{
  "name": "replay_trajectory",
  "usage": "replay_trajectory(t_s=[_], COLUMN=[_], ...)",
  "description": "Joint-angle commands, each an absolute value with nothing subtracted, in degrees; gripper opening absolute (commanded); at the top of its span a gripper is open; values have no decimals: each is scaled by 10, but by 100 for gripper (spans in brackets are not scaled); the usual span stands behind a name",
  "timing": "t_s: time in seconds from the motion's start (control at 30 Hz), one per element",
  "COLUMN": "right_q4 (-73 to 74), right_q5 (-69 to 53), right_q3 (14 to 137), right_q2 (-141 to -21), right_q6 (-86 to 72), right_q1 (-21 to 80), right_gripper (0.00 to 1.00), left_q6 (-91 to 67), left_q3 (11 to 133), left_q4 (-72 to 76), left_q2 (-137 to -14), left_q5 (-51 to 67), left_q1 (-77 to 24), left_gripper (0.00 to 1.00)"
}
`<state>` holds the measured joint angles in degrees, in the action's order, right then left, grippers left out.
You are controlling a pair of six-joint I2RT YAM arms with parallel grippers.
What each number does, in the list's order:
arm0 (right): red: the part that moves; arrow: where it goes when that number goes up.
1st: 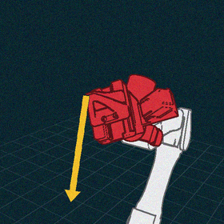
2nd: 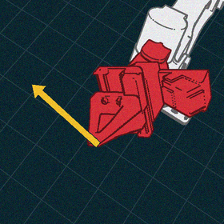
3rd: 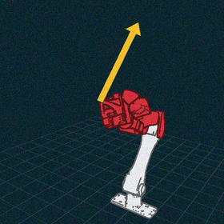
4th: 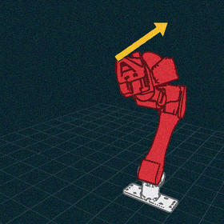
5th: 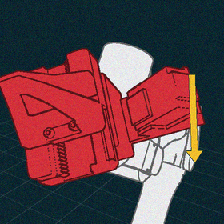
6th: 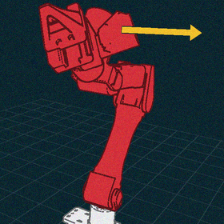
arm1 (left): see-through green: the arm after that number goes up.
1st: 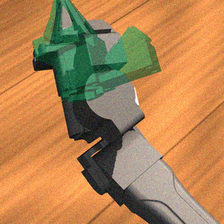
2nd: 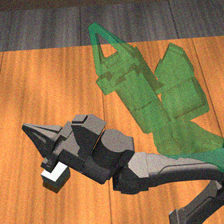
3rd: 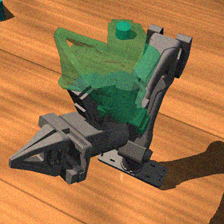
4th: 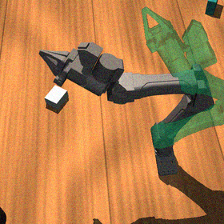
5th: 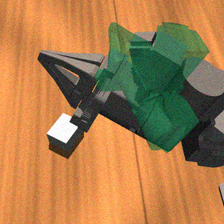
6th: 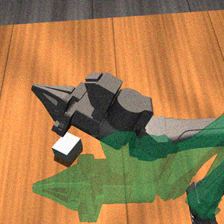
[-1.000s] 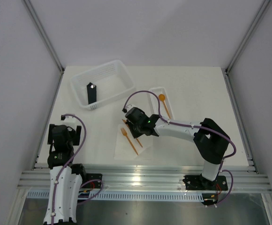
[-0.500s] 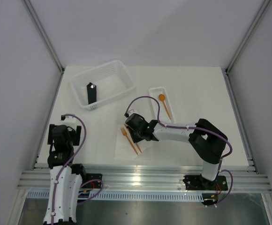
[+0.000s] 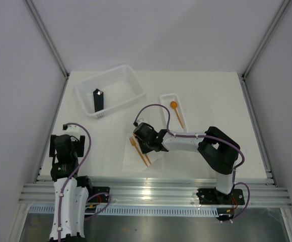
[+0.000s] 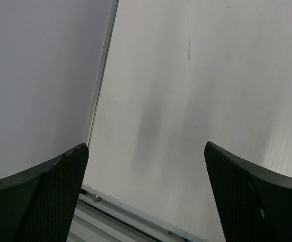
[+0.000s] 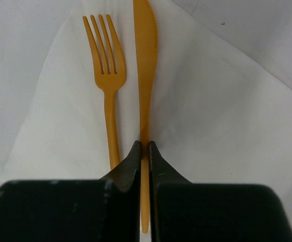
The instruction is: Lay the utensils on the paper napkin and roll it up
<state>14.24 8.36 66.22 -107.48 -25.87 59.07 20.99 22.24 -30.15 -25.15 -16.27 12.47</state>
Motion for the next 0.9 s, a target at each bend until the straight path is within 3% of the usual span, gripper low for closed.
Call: replay_trajectory(t_s=[0.0,0.87], right_q4=[140,168], right_q5=[91,91], right_q3=[683,696], right_q2=[-1083,-1066], right_q6=[-269,-276], right_q1=[593,599], right_gripper=[0,0], left_q6=[205,207], left_q3=[224,226], left_q4=[-295,-299], left_q2=[-258,-258], left_q5=[-167,-156], left_q1=[134,134], left_gripper=[100,99])
